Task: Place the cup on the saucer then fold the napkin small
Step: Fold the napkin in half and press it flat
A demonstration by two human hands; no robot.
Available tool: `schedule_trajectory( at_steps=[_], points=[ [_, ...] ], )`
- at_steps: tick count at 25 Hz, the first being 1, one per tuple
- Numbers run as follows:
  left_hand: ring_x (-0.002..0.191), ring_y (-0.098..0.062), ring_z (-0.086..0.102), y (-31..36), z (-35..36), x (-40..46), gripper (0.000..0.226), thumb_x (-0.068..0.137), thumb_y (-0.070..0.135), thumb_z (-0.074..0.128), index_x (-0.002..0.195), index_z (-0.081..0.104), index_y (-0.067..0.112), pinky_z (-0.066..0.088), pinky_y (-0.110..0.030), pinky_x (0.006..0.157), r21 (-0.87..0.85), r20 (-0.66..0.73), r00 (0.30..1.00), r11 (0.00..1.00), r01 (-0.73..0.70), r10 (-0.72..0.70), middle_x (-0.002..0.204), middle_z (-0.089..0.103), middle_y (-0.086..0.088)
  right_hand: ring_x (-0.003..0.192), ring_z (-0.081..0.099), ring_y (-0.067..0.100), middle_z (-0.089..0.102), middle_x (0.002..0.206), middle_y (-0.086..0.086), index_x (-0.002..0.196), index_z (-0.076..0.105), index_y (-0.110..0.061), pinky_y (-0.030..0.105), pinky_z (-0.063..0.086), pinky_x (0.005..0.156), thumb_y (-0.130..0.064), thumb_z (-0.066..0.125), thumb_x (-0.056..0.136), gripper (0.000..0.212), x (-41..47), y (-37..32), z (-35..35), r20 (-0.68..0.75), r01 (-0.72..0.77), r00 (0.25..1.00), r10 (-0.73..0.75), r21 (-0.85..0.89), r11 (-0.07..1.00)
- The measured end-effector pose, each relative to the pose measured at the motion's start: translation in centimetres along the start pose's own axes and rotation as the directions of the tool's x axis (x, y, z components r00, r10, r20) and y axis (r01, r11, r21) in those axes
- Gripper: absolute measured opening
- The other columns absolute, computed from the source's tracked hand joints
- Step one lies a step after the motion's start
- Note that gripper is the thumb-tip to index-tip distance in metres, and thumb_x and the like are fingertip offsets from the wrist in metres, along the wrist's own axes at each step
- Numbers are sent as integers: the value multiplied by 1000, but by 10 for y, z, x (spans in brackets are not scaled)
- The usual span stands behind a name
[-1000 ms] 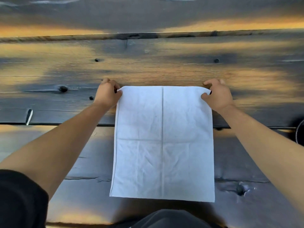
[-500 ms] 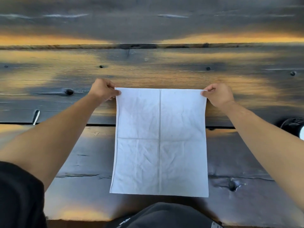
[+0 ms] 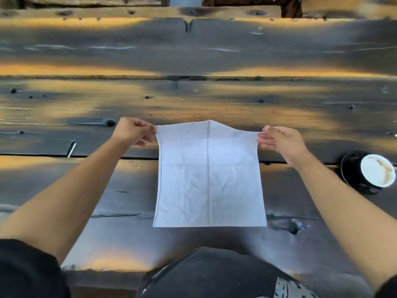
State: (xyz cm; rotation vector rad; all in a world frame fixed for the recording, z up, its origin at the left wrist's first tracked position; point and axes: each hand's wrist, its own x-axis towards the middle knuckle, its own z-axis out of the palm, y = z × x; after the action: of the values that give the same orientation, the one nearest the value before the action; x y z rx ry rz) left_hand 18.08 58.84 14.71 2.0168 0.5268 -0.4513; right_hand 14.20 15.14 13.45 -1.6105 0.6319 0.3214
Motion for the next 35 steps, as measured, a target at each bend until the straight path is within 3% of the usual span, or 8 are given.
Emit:
schedule_trajectory(
  at_steps=[3,6,9,19,22,28,32,35],
  points=[
    [66,-17,76,-23,-1,-37,22,89,30,76,93,76,8,57,-26,51,-147,-15,999,988,47,-50,86,80,-5,88,77,23,77,100,14,104,70,-6,32,62,81,-18,65,96,16,-37,16,-8,-15,-7,1000,7,34,999],
    [59,-16,73,-50,2,-67,3,89,10,74,90,74,6,56,-23,48,-307,-7,992,944,117,-125,85,78,-11,90,76,26,75,102,16,109,67,-6,33,62,82,-10,62,97,14,-69,38,-17,23,-33,999,31,77,997],
    [60,-16,74,-81,6,-99,8,87,3,72,91,71,10,57,-22,50,-373,67,979,905,205,-194,77,77,-8,90,77,27,75,104,12,120,61,-6,30,63,76,-9,64,96,25,-98,62,-25,36,-70,997,69,50,996],
    [66,-18,76,-170,34,-154,10,87,10,74,94,68,7,52,-27,59,-170,155,904,891,422,-398,87,80,-12,87,75,21,74,101,9,113,65,-6,31,57,77,-9,67,93,20,-143,157,-35,-28,-270,963,269,-139,953],
    [71,-22,71,-185,44,-160,13,85,9,76,95,69,4,53,-29,60,-172,122,897,881,441,-425,90,77,-14,81,74,21,74,97,9,99,66,-13,31,55,74,-7,68,91,10,-148,179,-30,-85,-305,952,294,-182,935],
    [62,-18,60,-206,66,-164,8,83,5,76,81,68,7,51,-27,56,-126,41,889,881,457,-455,77,68,-12,78,70,22,75,83,7,104,69,-8,34,55,71,-7,71,85,19,-147,209,-19,-198,-359,927,319,-214,909],
    [63,-21,60,-215,77,-164,10,83,4,76,77,69,8,52,-28,59,-99,-42,903,901,423,-428,77,68,-15,85,73,26,76,80,7,95,70,-17,46,60,87,-12,71,82,14,-144,218,-12,-288,-376,909,302,-249,893],
    [67,-25,62,-222,81,-164,11,82,8,77,74,70,10,56,-34,64,-67,-84,903,906,418,-422,77,70,-16,80,72,21,75,75,4,93,70,-20,46,60,86,-15,69,82,12,-145,220,-7,-336,-370,902,271,-279,886]
  ],
)
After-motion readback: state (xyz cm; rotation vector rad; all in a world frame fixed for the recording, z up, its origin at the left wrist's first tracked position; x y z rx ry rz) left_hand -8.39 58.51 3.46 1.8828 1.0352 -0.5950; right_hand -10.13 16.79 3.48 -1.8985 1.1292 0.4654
